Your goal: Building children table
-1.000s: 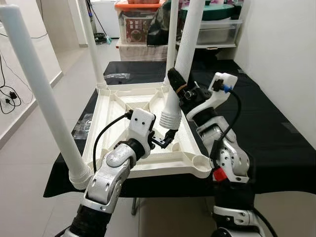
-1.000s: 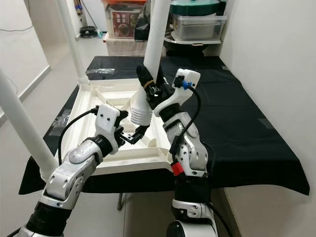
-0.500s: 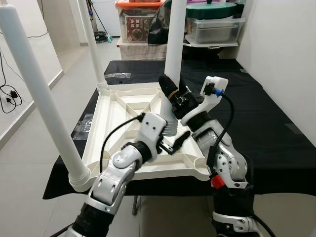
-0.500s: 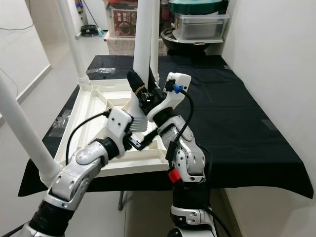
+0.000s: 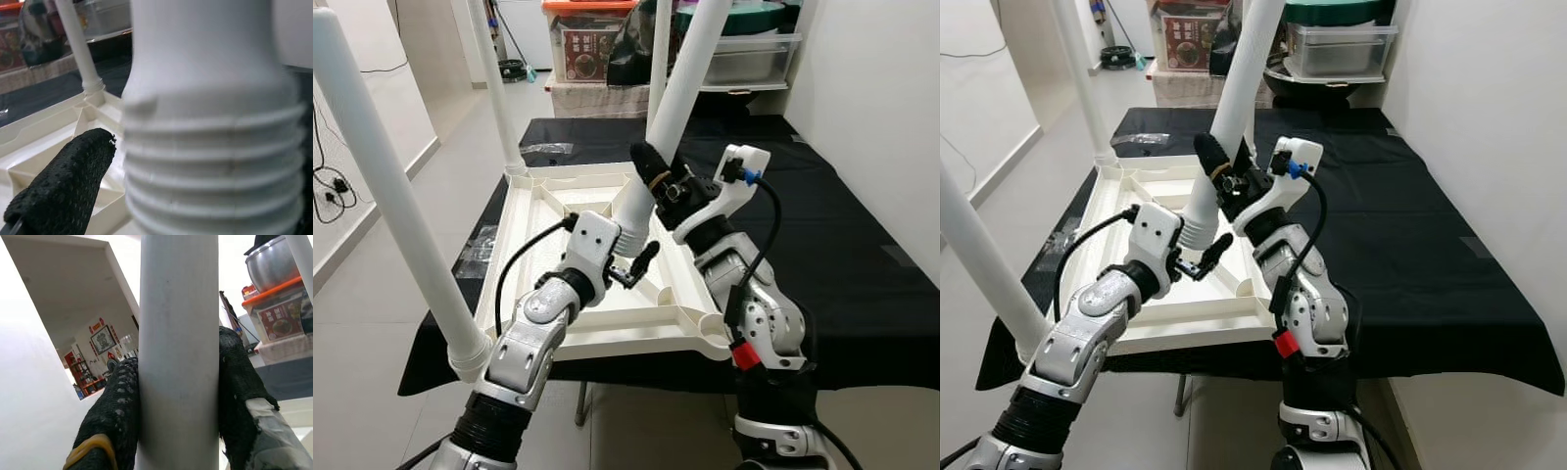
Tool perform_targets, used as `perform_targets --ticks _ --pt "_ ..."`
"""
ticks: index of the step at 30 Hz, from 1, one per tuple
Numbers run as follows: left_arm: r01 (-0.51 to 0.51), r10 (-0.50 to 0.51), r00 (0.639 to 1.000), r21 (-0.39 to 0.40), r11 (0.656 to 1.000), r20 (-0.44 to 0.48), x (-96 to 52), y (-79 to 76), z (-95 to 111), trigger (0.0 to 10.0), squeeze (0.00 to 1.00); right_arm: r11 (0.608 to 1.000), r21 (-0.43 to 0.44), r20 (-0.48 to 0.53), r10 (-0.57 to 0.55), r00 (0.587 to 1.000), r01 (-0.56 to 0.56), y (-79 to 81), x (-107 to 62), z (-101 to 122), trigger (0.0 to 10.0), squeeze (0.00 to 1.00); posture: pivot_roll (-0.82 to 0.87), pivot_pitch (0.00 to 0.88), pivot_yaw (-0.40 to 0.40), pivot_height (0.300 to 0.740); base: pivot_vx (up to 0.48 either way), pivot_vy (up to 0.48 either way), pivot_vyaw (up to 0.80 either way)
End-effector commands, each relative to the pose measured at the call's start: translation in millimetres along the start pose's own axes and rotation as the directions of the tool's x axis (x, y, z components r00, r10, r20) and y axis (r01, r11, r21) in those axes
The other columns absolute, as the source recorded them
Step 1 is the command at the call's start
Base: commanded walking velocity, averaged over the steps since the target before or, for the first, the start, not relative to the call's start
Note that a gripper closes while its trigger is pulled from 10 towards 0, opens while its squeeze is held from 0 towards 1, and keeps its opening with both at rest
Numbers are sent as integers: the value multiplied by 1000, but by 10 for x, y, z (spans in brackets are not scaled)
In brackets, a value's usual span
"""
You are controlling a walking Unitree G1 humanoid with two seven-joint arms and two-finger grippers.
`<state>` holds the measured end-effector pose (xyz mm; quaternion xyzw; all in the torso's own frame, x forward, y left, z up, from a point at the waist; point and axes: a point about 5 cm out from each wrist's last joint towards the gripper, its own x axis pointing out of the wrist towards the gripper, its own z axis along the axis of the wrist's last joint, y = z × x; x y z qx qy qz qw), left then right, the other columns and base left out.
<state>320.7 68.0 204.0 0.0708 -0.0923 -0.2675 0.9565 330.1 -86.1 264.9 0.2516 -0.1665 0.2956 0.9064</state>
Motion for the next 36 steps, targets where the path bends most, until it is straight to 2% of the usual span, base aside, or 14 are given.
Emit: perform_targets --ticks 1,3,9,15,22,23,24,25,26,36 --pt "31 -30 999 -1 1000 13 7 -36 15 10000 0 1000 -5 -9 6 1000 -6 24 -12 -17 0 0 15 31 -22 740 0 0 0" --pt "70 -70 998 15 997 8 6 -84 3 10000 0 1000 -5 -10 2 1000 -2 22 -14 -26 0 0 16 31 -22 740 0 0 0" --pt "91 -91 996 14 996 4 17 -112 0 10000 0 1000 6 -9 -1 1000 1 23 -15 -34 0 0 16 30 -22 740 0 0 0" --pt "33 -34 999 37 999 32 97 -14 70 10000 0 1000 2 -33 28 999 -28 70 -44 -91 0 0 15 33 -20 740 0 0 0" --pt "26 -27 999 40 999 37 113 17 84 10000 0 999 -14 -45 51 998 -52 106 -61 -113 0 0 13 35 -18 740 0 0 0" --pt "30 -31 999 33 999 35 114 12 80 9176 0 998 -22 -50 54 997 -56 111 -68 -122 0 0 14 33 -18 740 0 0 0" --pt "30 -31 999 33 999 35 114 12 80 9176 0 998 -22 -50 54 997 -56 111 -68 -122 0 0 14 33 -18 740 0 0 0" --pt "34 -35 999 28 999 32 111 3 70 1725 0 999 -6 -49 46 998 -46 103 -73 -129 0 0 13 36 -18 740 0 0 0" --pt "43 -43 999 30 999 26 109 -10 58 0 0 999 -3 -49 39 998 -39 94 -77 -130 0 0 11 36 -17 740 0 0 0" --pt "21 -22 1000 47 999 8 91 -1 -11 0 0 998 -40 -43 40 998 -42 94 -76 -113 0 0 12 35 -19 740 0 0 0"
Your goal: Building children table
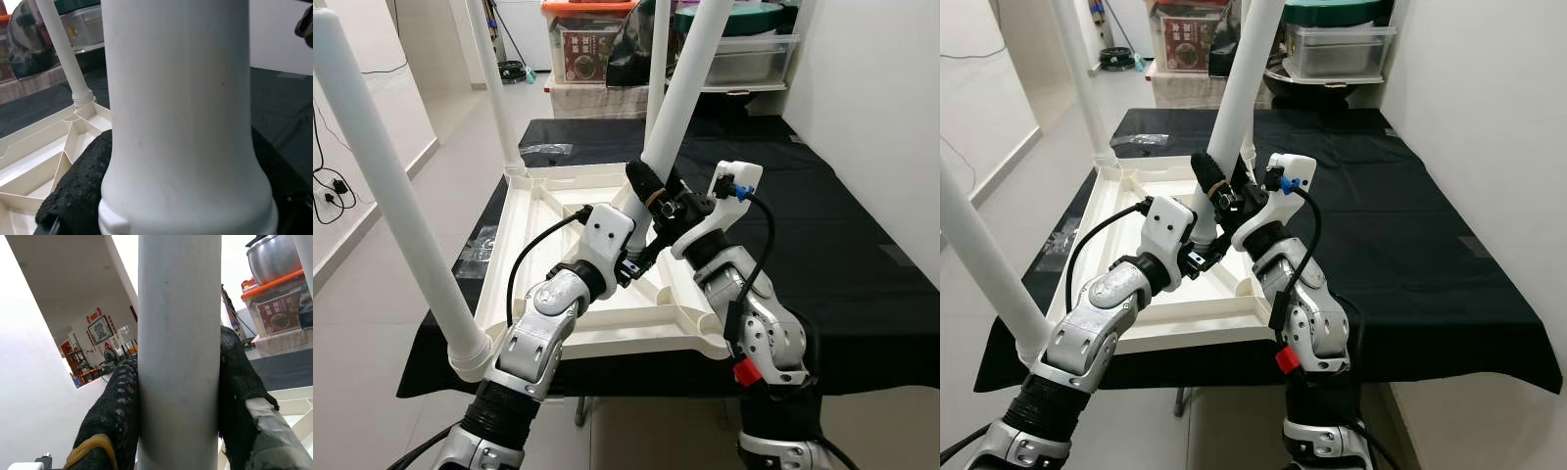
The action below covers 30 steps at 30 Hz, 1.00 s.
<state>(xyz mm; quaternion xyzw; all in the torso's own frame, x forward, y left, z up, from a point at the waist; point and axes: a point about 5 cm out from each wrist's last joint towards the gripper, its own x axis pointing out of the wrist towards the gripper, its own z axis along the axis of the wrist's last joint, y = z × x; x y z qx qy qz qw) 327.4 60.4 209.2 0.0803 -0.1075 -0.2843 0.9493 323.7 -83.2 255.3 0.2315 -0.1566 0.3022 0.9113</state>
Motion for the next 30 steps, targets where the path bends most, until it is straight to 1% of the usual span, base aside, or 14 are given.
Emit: perform_targets --ticks 1,4,5,7,8,9,10,13,15,16,17,20,23,30 --pt "-14 14 1000 23 1000 -19 -16 21 -54 0 0 999 -12 -7 30 1000 -30 70 6 -26 0 0 12 35 -19 740 0 0 0" --pt "-13 14 1000 36 999 -22 -25 28 -61 0 0 1000 -17 -9 25 1000 -25 70 6 -26 0 0 12 34 -19 740 0 0 0" --pt "-4 7 1000 74 997 -31 -55 29 -79 10000 0 1000 -24 -26 -10 1000 10 41 10 -38 10000 0 11 32 -18 740 0 0 0" --pt "0 3 1000 90 996 -31 -65 28 -84 10000 0 999 -23 -31 -24 999 23 29 12 -41 10000 0 11 32 -18 740 0 0 0" --pt "0 3 999 100 995 -36 -81 34 -97 10000 0 999 -18 -34 -34 999 34 11 16 -42 10000 424 13 28 -16 740 0 0 0" --pt "0 3 999 100 995 -36 -81 34 -97 10000 0 999 -18 -34 -34 999 34 11 16 -42 10000 424 13 28 -16 740 0 0 0" --pt "2 3 999 113 994 -38 -101 46 -112 10000 0 999 -12 -35 -33 999 32 -1 16 -38 10000 1000 12 26 -17 740 0 0 0" --pt "3 2 999 116 993 -42 -119 58 -123 10000 0 999 -10 -36 -33 999 33 -11 15 -31 10000 1000 13 24 -18 740 0 0 0" --pt "13 -7 999 132 991 -40 -139 70 -128 10000 0 999 -11 -41 -32 999 31 -20 14 -27 10000 1000 13 26 -16 740 0 0 0" --pt "17 -11 999 145 989 -40 -159 89 -135 10000 0 999 -14 -43 -37 998 37 -33 12 -22 10000 0 14 20 -16 740 0 0 0" --pt "17 -11 999 145 989 -40 -159 89 -135 10000 0 999 -14 -43 -37 998 37 -33 12 -22 10000 0 14 20 -16 740 0 0 0" --pt "48 -40 998 224 973 -44 -205 147 -149 10000 0 998 48 -86 -33 996 37 -49 -10 -67 10000 0 17 20 -13 740 0 0 0" --pt "65 -56 997 243 968 -46 -216 158 -148 10000 0 996 73 -119 -33 992 42 -61 -36 -114 10000 0 16 16 -12 740 0 0 0" --pt "81 -72 996 264 961 -45 -232 150 -150 10000 0 995 84 -127 -43 991 54 -79 -58 -129 10000 0 15 16 -12 740 0 0 0"
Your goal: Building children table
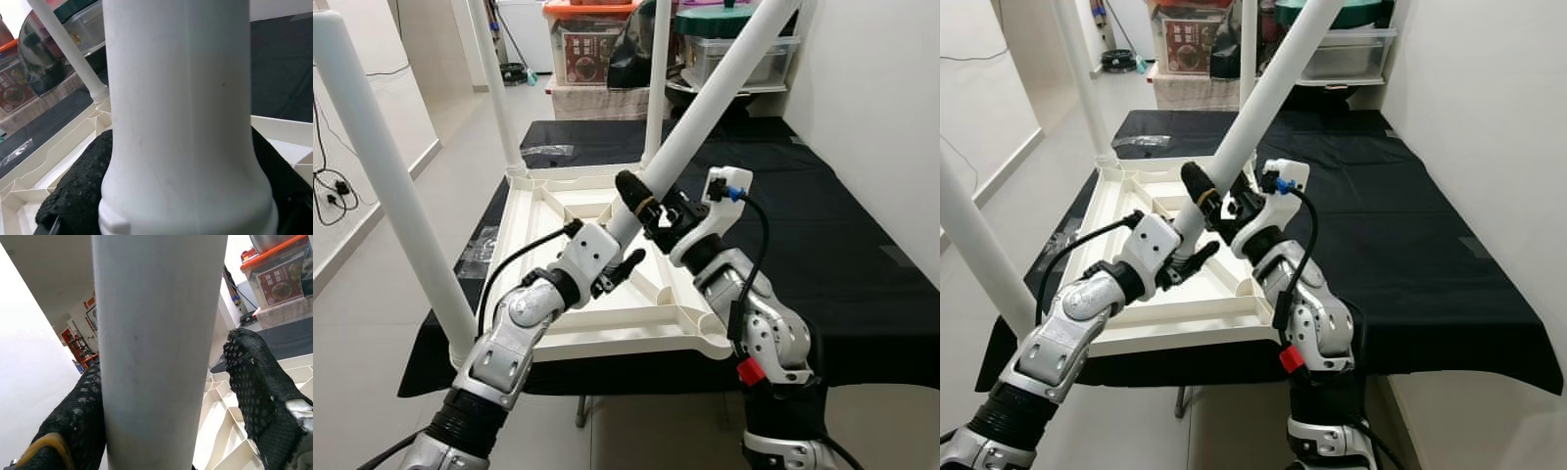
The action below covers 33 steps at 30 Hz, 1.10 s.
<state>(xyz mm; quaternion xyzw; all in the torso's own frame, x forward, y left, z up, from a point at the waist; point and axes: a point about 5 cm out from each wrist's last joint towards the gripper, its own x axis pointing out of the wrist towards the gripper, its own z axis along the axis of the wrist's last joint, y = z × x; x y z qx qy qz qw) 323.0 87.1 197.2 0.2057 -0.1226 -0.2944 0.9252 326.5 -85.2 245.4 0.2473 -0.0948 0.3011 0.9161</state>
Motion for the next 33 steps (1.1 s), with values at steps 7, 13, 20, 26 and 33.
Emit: perform_targets --ticks 7,13,20,26,33 --pt "73 -73 997 16 997 3 -63 -160 -44 10000 0 997 60 3 -41 999 40 -54 13 19 10000 0 15 21 -14 740 0 0 0" --pt "104 -104 994 16 994 9 -70 -261 -46 10000 0 997 64 7 -36 999 36 -21 47 49 10000 0 14 27 -11 740 0 0 0" --pt "124 -124 992 22 992 8 -89 -273 -55 10000 0 997 81 -30 -5 1000 8 25 39 -11 10000 0 14 30 -16 740 0 0 0" --pt "125 -125 992 29 992 -1 -101 -229 -77 10000 0 996 92 -46 -1 999 5 29 28 -39 10000 0 15 32 -14 740 0 0 0" --pt "144 -144 990 48 988 -11 -112 -199 -108 10000 0 996 89 -56 22 998 -17 57 31 -45 10000 0 14 34 -13 740 0 0 0"
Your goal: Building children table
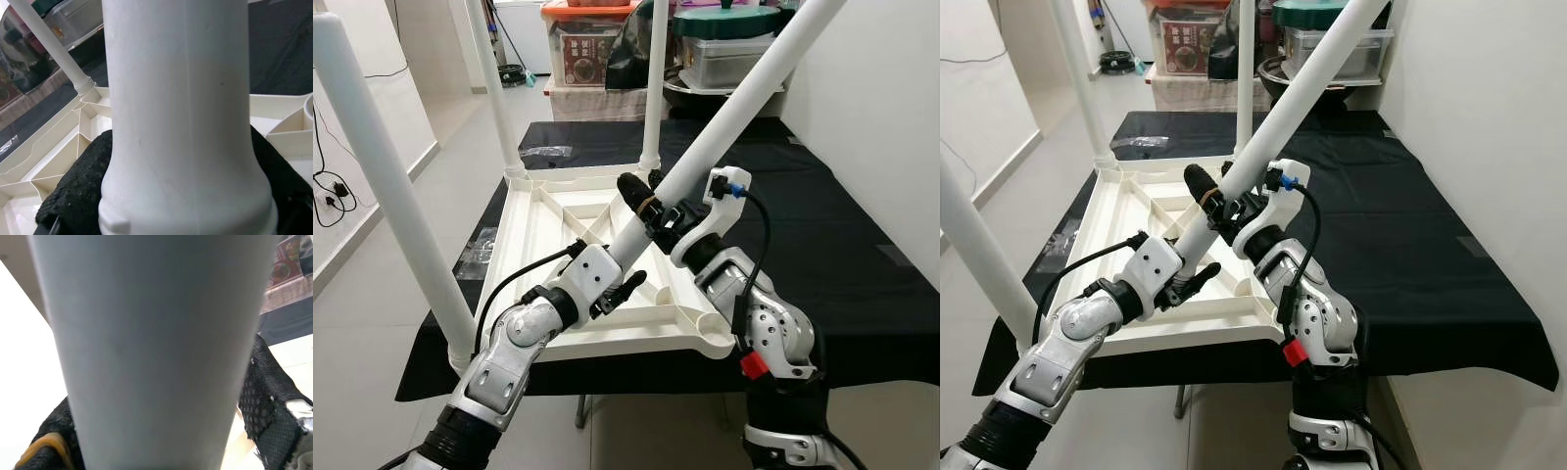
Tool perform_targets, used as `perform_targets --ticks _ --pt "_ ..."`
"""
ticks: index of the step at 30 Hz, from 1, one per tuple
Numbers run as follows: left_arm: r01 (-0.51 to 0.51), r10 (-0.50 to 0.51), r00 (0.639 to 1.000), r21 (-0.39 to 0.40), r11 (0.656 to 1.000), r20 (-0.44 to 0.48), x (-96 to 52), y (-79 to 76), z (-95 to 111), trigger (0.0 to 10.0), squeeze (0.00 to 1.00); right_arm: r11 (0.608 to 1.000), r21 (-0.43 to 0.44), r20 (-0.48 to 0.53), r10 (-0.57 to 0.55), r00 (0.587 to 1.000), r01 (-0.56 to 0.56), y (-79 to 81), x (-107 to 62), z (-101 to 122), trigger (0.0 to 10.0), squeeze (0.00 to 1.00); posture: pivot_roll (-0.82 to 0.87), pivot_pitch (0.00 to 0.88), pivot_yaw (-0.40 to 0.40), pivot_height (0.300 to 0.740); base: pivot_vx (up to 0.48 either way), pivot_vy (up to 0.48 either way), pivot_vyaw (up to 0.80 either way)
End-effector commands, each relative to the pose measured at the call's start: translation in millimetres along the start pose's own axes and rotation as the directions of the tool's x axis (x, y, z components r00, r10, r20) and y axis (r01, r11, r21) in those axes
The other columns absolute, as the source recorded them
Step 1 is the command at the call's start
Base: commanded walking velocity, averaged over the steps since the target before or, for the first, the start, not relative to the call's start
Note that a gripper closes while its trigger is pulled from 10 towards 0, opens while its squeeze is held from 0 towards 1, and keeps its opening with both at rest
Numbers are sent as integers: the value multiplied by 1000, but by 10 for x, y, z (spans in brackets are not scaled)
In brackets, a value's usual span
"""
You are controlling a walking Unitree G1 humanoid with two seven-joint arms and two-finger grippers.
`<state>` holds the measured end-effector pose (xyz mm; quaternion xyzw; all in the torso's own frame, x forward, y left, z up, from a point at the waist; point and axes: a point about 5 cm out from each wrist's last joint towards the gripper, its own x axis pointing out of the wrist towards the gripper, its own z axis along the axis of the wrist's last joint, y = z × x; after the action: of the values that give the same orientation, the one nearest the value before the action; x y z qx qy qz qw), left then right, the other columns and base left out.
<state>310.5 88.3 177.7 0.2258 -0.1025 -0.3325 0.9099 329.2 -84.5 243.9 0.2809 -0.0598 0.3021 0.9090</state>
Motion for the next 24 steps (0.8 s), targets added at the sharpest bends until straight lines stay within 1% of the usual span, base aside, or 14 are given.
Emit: perform_targets --ticks 1,7,8,9,10,11,20,24 --pt "51 -52 998 29 998 21 20 -56 27 10000 0 999 2 -16 36 999 -36 73 10 -33 10000 0 14 34 -13 740 0 0 0" --pt "62 -62 998 34 998 19 21 -88 21 10000 0 999 5 -21 47 999 -47 95 9 -43 10000 0 13 35 -13 740 0 0 0" --pt "65 -66 998 33 997 20 20 -98 23 10000 0 999 6 -22 48 999 -48 100 9 -44 9569 0 13 35 -12 740 0 0 0" --pt "65 -66 998 33 997 20 20 -98 23 10000 0 999 6 -22 48 999 -48 100 9 -44 9569 0 13 35 -12 740 0 0 0" --pt "68 -69 997 33 997 20 18 -107 23 10000 0 999 7 -21 50 999 -50 103 9 -45 3961 0 13 36 -11 740 0 0 0" --pt "72 -73 997 34 997 21 18 -115 25 10000 0 999 7 -20 50 999 -50 103 6 -44 0 0 12 33 -13 740 0 0 0" --pt "77 -78 997 45 996 22 16 -109 19 10000 0 998 4 -15 62 998 -61 117 -6 -35 0 0 10 36 -10 740 0 0 0" --pt "75 -76 997 35 997 23 17 -106 16 10000 0 998 5 -13 59 998 -59 113 -7 -29 0 0 11 36 -14 740 0 0 0"
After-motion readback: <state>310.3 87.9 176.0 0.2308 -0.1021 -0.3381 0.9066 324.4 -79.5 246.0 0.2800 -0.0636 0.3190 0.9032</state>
